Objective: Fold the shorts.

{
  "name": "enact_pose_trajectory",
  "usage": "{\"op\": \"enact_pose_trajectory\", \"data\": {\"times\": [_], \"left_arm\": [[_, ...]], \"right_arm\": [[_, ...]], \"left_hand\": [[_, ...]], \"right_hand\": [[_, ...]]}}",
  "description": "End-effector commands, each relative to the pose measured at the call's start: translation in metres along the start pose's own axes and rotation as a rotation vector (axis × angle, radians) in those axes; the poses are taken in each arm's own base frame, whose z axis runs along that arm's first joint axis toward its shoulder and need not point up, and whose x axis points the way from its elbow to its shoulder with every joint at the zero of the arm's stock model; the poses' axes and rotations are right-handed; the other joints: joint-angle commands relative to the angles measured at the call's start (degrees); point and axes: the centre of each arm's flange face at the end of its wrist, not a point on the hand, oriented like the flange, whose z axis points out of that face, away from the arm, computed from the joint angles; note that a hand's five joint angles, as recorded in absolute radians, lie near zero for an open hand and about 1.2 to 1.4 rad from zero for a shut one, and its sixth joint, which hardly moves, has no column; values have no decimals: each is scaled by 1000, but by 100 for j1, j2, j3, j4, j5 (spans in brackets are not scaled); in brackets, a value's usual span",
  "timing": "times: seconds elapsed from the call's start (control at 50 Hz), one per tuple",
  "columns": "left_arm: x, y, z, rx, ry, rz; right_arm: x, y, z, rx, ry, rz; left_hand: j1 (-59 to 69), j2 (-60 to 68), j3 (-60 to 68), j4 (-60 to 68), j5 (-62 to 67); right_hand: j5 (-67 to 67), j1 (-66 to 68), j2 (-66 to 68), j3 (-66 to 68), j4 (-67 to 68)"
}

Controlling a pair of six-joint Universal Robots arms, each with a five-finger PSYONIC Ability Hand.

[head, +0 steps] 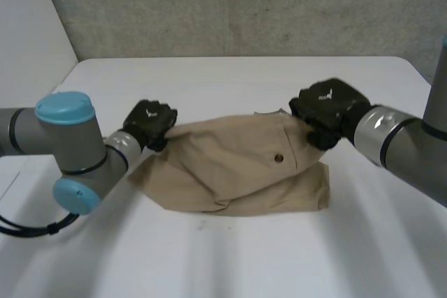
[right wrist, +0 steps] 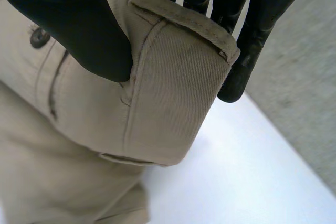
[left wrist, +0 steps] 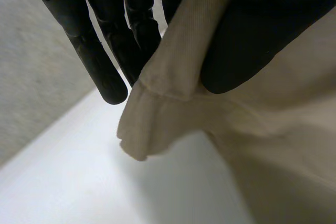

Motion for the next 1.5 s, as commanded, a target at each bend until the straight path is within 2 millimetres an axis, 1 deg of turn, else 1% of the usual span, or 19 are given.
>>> {"op": "enact_pose_trajectory", "data": {"times": [0.02, 0.04, 0.1, 0.18, 0.26, 0.36, 0.46, 0.52, 0.62, 0.76, 0.86, 1.02, 1.08, 1.16, 1.26, 1.34, 1.4, 1.48, 1.5], "left_arm": [[-42, -68, 26, 223, -255, 56], [-46, -80, 27, 265, -281, 62], [-75, -159, 19, 535, -436, 78], [-98, -218, -4, 768, -580, 70], [-98, -248, -23, 913, -653, 35], [-97, -252, -48, 928, -664, 3], [-84, -221, -58, 817, -610, -20], [-64, -181, -61, 686, -552, -18], [-27, -106, -71, 440, -426, -4], [13, -33, -97, 105, -311, 104], [12, -37, -127, 14, -308, 207], [11, -72, -206, -89, -274, 304], [18, -73, -231, -155, -196, 302], [38, -63, -245, -235, -35, 303], [47, -48, -228, -267, 25, 295], [48, -36, -194, -244, 11, 309], [43, -33, -155, -193, -32, 316], [26, -48, -103, -99, -153, 332], [20, -55, -93, -73, -187, 337]], "right_arm": [[39, -40, 35, 255, 220, -87], [54, -57, 42, 361, 308, -119], [83, -93, 47, 603, 492, -152], [105, -130, 38, 891, 672, -205], [113, -150, 26, 1087, 789, -250], [110, -129, 33, 1041, 774, -244], [87, -89, 44, 852, 648, -213], [70, -70, 44, 748, 546, -199], [15, -2, 48, 481, 244, -156], [-27, 58, 37, 253, 62, -77], [-31, 67, 23, 143, 19, -47], [-25, 29, -50, -101, -112, -38], [-27, 29, -65, -189, -158, -50], [-30, 33, -80, -281, -188, -127], [-30, 47, -65, -306, -143, -115], [-32, 72, -34, -322, -133, -71], [-27, 80, -17, -319, -90, -77], [1, 69, 13, -271, 68, -126], [17, 52, 24, -217, 156, -148]], "left_hand": [[1388, 1238, 1272, 1219, 1486], [1388, 1238, 1272, 1219, 1486], [1388, 1238, 1272, 1219, 1486], [1388, 1238, 1272, 1219, 1486], [1388, 1238, 1272, 1219, 1486], [1388, 1238, 1272, 1219, 1486], [1388, 1238, 1272, 1219, 1486], [1388, 1238, 1272, 1219, 1486], [1388, 1238, 1272, 1219, 1486], [1388, 1238, 1272, 1219, 1486], [1388, 1238, 1272, 1219, 1486], [1388, 1238, 1272, 1219, 1486], [1388, 1238, 1272, 1219, 1486], [1388, 1238, 1272, 1219, 1486], [1388, 1238, 1272, 1219, 1486], [1388, 1238, 1272, 1219, 1486], [1388, 1238, 1272, 1219, 1486], [1388, 1238, 1272, 1219, 1486], [1388, 1238, 1272, 1219, 1486]], "right_hand": [[1403, 2439, 1252, 1268, 1190], [1403, 2439, 1252, 1268, 1190], [1403, 2439, 1252, 1268, 1190], [1403, 2439, 1252, 1268, 1190], [1403, 2439, 1252, 1268, 1190], [1403, 2439, 1252, 1268, 1190], [1403, 2439, 1252, 1268, 1190], [1403, 2439, 1252, 1268, 1190], [1403, 2439, 1252, 1268, 1190], [1403, 2439, 1252, 1268, 1190], [1403, 2439, 1252, 1268, 1190], [1403, 2439, 1252, 1268, 1190], [1403, 2439, 1252, 1268, 1190], [1403, 2439, 1252, 1268, 1190], [1403, 2439, 1252, 1268, 1190], [1403, 2439, 1252, 1268, 1190], [1403, 2439, 1252, 1268, 1190], [1403, 2439, 1252, 1268, 1190], [1403, 2439, 1252, 1268, 1190]]}}
